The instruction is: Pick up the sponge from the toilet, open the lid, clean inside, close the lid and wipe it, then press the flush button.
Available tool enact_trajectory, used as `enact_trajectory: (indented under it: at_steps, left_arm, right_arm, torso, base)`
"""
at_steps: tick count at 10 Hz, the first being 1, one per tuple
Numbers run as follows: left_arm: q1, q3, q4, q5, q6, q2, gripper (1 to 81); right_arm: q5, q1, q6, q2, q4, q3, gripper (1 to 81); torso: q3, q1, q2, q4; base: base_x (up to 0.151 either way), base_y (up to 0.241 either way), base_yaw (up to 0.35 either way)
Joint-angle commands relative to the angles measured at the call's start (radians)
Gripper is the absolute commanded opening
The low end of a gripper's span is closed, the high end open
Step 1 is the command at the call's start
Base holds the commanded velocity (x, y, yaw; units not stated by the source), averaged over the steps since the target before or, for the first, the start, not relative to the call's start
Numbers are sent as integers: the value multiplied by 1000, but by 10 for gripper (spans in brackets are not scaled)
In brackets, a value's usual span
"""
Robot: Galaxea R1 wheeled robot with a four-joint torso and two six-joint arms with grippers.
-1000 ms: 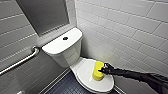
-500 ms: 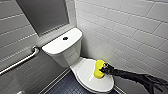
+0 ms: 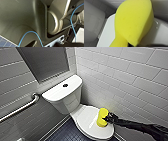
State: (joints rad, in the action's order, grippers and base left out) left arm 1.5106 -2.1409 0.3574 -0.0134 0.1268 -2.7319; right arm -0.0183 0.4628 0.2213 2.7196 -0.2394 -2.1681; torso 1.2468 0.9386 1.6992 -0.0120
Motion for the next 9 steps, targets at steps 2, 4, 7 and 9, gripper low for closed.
enact_trajectory:
  at_steps: [2, 4, 7, 9]
  left_arm:
    - [24, 21, -8, -76, -7, 12, 811]
    - [23, 22, -6, -76, -7, 9, 811]
    - [23, 24, -6, -76, -7, 7, 811]
    - [24, 32, -6, -76, -7, 6, 811]
  right_arm:
    - [116, 72, 59, -323, 5, 347, 10]
    - [172, 151, 66, -373, 5, 373, 10]
    - [233, 227, 66, -495, 6, 478, 10]
    - [261, 268, 61, -620, 17, 626, 10]
  torso:
    - [0, 0, 0, 0]
    - [0, 0, 0, 0]
    - [0, 0, 0, 0]
    - [0, 0, 0, 0]
  base:
    - [0, 0, 0]
    - [0, 0, 0]
    - [0, 0, 0]
    - [0, 0, 0]
